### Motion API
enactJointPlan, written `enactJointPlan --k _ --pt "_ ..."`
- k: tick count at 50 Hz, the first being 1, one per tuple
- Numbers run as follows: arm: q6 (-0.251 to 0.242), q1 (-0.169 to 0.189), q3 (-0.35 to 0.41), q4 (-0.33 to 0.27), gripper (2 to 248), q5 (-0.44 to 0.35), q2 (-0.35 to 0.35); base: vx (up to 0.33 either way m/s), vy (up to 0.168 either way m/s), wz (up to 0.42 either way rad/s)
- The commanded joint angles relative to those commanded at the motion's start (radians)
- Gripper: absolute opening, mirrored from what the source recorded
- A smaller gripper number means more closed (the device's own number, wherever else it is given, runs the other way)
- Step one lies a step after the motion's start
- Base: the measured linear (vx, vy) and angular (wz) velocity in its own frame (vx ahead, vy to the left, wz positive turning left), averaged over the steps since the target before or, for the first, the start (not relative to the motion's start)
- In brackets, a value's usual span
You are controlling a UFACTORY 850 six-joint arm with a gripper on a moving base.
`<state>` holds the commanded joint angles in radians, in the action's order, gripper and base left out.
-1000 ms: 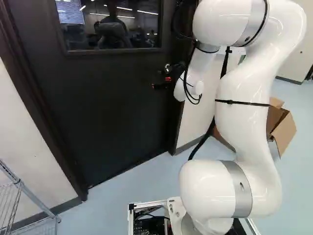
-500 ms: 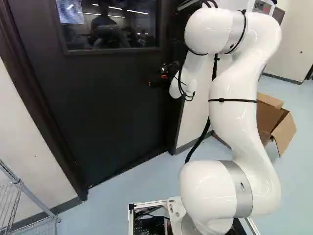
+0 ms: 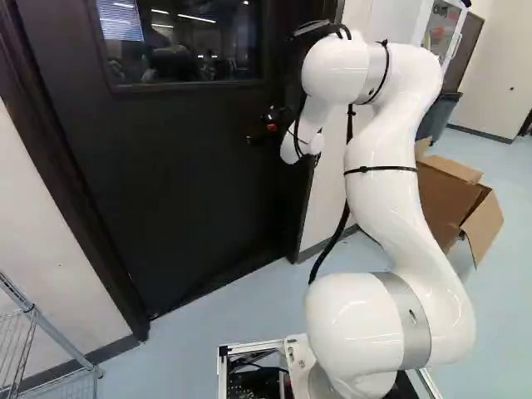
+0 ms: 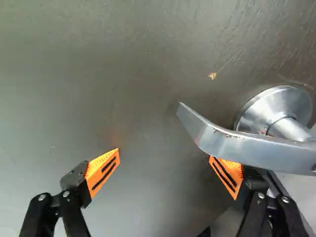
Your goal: Open the door and move inside
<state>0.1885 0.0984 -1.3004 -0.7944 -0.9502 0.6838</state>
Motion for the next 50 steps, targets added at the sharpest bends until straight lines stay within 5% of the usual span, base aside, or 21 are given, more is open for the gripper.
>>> enactJointPlan --k 37,50 --pt "0.0 -0.041 -0.285 0.0 247 0.0 0.199 0.0 0.0 0.0" --pt "0.0 -0.049 -0.286 0.0 247 0.0 0.2 0.0 0.0 0.0"
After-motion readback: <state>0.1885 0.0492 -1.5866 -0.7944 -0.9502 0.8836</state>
